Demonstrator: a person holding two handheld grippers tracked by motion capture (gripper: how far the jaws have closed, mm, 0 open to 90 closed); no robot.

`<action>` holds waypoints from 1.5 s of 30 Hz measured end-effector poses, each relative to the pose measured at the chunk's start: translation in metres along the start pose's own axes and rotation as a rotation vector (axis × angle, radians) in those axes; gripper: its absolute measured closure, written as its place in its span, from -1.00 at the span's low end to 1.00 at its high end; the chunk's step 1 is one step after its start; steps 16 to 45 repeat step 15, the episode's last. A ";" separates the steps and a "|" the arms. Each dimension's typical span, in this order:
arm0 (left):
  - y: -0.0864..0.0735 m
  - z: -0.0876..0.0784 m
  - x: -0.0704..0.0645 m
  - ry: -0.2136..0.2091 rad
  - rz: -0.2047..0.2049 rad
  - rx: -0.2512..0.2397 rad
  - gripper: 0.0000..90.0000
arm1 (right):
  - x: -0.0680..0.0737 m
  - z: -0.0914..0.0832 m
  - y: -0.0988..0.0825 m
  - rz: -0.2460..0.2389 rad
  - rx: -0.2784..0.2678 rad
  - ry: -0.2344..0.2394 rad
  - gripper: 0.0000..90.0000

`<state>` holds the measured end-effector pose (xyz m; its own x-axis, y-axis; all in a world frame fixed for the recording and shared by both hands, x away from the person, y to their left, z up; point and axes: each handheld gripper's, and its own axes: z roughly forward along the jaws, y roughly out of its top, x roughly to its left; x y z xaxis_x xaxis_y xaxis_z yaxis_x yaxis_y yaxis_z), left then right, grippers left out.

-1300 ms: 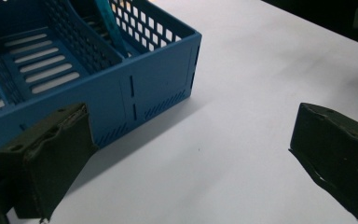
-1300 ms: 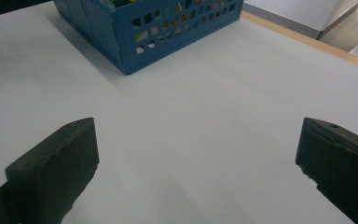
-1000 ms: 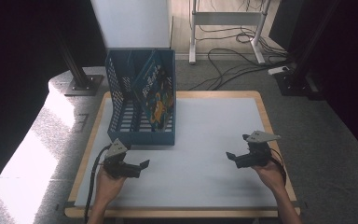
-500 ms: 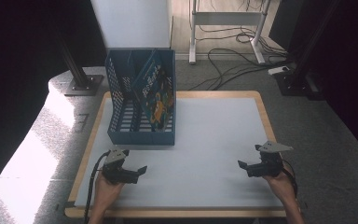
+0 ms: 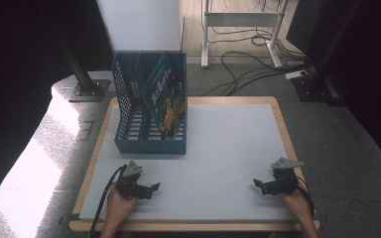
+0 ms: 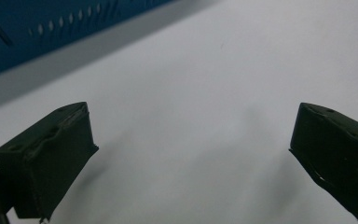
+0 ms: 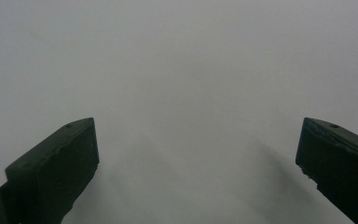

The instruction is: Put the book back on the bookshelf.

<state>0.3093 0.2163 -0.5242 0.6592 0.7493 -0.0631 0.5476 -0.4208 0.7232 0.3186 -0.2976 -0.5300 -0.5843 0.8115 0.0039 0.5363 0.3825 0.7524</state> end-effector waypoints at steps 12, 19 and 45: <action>0.002 0.009 -0.005 0.045 0.023 0.090 -1.00 | 0.000 0.007 -0.003 0.003 0.052 0.002 -1.00; 0.002 0.009 -0.005 0.048 0.022 0.090 -1.00 | 0.001 0.007 -0.003 0.003 0.048 0.000 -1.00; 0.002 0.009 -0.005 0.048 0.022 0.090 -1.00 | 0.001 0.007 -0.003 0.003 0.048 0.000 -1.00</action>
